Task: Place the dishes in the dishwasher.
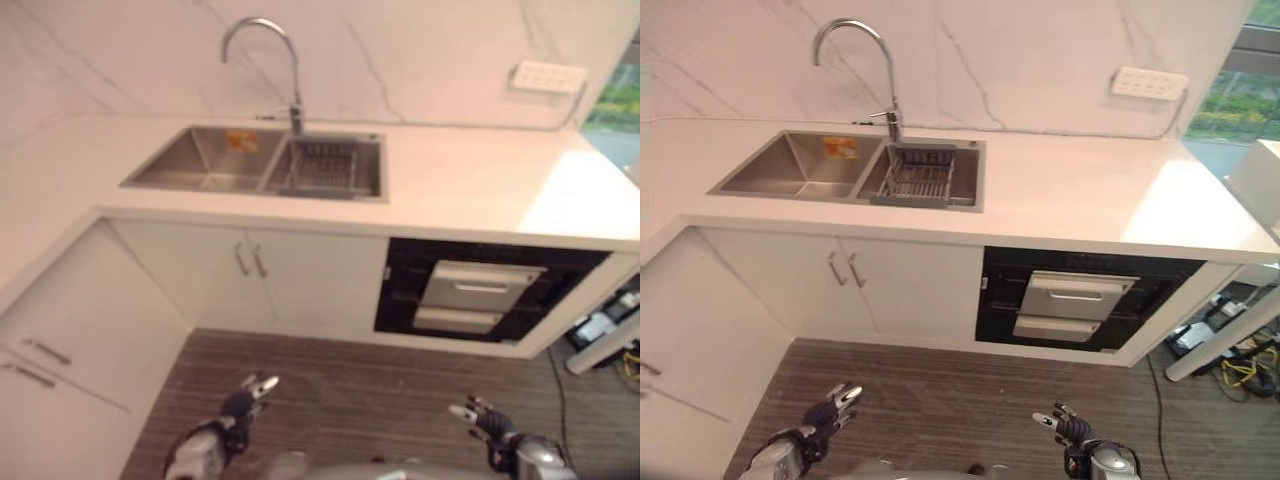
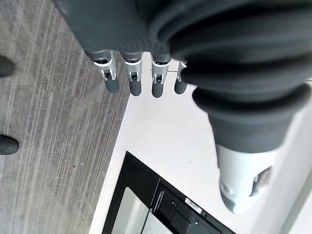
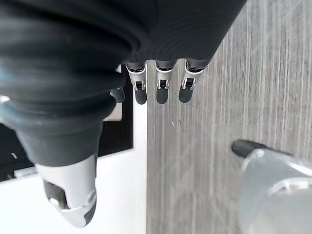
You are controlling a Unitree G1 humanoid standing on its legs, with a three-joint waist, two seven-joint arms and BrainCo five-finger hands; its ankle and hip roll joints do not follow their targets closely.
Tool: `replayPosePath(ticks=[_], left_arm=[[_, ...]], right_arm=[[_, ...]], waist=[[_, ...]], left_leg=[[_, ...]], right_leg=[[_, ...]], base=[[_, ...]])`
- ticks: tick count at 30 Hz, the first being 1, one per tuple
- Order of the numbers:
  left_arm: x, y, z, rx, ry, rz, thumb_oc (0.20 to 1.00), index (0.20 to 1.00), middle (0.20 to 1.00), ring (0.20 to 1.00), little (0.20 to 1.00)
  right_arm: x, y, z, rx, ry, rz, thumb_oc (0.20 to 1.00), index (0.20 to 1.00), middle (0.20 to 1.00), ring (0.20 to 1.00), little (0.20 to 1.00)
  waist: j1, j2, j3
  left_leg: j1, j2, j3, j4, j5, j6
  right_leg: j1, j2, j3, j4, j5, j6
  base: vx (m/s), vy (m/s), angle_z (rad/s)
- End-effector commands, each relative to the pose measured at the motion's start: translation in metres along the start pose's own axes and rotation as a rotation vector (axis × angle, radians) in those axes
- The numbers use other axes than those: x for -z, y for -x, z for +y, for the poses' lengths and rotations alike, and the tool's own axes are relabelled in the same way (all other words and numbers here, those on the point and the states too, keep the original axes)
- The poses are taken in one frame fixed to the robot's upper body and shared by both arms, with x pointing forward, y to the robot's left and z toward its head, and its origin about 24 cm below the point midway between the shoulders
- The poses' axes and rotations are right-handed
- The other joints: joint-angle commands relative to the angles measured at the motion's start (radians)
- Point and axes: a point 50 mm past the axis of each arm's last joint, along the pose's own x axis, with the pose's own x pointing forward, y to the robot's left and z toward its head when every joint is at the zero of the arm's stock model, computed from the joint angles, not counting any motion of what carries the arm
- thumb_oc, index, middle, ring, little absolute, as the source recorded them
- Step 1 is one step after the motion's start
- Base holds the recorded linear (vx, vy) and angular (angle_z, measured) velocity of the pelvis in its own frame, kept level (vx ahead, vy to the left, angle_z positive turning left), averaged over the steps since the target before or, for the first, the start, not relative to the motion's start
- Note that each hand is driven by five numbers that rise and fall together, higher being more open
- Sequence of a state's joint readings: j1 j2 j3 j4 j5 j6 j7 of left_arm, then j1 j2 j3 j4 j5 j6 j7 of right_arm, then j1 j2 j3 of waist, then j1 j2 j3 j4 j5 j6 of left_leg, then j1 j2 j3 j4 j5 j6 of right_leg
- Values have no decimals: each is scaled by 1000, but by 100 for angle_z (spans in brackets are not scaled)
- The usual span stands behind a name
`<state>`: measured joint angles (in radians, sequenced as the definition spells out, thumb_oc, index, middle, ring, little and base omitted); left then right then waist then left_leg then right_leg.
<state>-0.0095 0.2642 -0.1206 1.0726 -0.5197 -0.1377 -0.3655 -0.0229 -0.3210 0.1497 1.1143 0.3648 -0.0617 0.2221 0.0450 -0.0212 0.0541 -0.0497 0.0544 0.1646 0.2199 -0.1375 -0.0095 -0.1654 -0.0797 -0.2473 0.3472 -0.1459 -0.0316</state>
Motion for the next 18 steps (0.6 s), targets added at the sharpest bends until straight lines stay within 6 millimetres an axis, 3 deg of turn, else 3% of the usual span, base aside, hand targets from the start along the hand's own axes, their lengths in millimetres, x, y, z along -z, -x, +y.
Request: replayPosePath(ticks=[1, 6, 18], left_arm=[[-14, 2, 10, -23, -17, -73, 1000, 1000, 1000, 1000, 1000], [-9, 6, 15, -41, 46, -87, 1000, 1000, 1000, 1000, 1000], [-10, 9, 21, -38, 8, -99, 1000, 1000, 1000, 1000, 1000]], right_arm=[[-13, -4, 5, -18, 12, -65, 1000, 1000, 1000, 1000, 1000], [-8, -4, 10, -23, 0, -62, 1000, 1000, 1000, 1000, 1000], [-22, -6, 14, -39, 13, -124, 1000, 1000, 1000, 1000, 1000]], waist=[[-24, -9, -21], [-25, -5, -38], [-30, -16, -49]], left_leg=[[-41, -31, -50, 80, -3, -14], [-31, -37, -36, 80, -15, -9], [-16, -31, 2, 80, -36, 6]], right_leg=[[91, 4, 74, -47, 57, 117], [95, -12, 63, -47, 60, 127], [92, -24, 60, -47, 64, 133]], base=[[-3, 101, -1], [20, 80, -1], [17, 31, -1]])
